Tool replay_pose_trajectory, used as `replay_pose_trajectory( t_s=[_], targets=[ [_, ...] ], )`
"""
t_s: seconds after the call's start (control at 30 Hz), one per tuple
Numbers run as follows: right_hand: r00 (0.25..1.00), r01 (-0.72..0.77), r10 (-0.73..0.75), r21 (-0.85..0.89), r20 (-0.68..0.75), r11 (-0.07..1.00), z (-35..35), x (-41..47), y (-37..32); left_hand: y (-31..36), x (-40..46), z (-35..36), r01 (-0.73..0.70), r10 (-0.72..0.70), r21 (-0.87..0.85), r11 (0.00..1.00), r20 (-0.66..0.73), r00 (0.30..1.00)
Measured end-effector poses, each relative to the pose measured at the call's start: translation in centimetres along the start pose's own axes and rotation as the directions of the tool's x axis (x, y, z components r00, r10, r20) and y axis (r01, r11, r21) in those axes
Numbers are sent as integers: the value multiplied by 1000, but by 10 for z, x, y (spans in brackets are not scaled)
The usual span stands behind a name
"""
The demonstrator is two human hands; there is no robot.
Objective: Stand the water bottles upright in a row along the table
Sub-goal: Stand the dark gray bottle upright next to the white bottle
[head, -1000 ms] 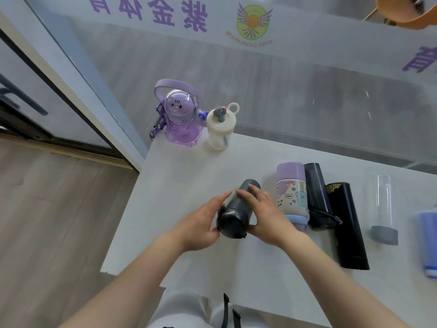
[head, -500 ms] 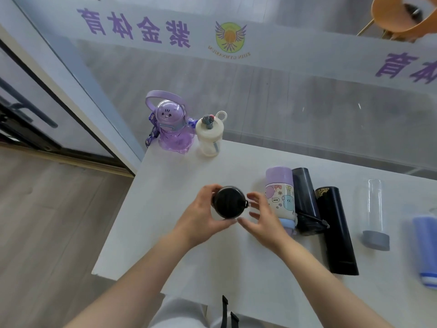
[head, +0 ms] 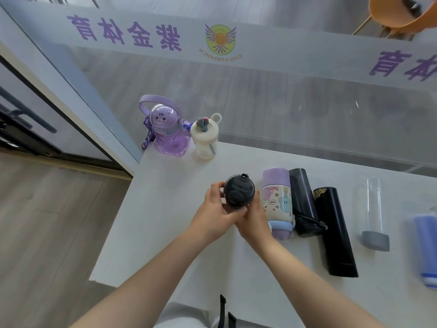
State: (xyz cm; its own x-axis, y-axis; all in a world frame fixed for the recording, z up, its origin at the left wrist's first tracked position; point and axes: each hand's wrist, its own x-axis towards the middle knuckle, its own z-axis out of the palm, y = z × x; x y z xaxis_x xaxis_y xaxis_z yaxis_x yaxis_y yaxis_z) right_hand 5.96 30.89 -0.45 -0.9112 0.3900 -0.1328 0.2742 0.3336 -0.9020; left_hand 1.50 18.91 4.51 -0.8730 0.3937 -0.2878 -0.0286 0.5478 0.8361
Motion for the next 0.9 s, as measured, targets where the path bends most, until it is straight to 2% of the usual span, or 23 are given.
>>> replay_pose_trajectory(
  t_s=[0.1,0.23,0.33,0.43,0.53,0.7,0.9],
  targets=[
    [999,-30,30,-12,25,999,-2,3,6,-10,0,-5,-23,26,-54,998,62,998],
    [999,-32,32,-1,28,999,-3,7,8,-34,1,-17,-76,72,39,996,112,991],
    [999,-37,38,-17,33,999,-3,14,7,-63,10,-30,-82,68,261,962,63,996],
    [998,-41,42,-21,47,999,-4,28,5,-99,22,-38,-29,20,525,850,24,1000],
    [998,-46,47,-23,50,999,-5,46,0,-132,28,-41,43,-45,670,741,-14,999],
    [998,-60,60,-47,12,997,-5,79,-10,-162,24,-40,34,-19,692,722,-29,999],
    [998,-60,60,-37,8,998,-3,122,-15,-168,25,-37,28,16,709,704,-56,998]
  ],
)
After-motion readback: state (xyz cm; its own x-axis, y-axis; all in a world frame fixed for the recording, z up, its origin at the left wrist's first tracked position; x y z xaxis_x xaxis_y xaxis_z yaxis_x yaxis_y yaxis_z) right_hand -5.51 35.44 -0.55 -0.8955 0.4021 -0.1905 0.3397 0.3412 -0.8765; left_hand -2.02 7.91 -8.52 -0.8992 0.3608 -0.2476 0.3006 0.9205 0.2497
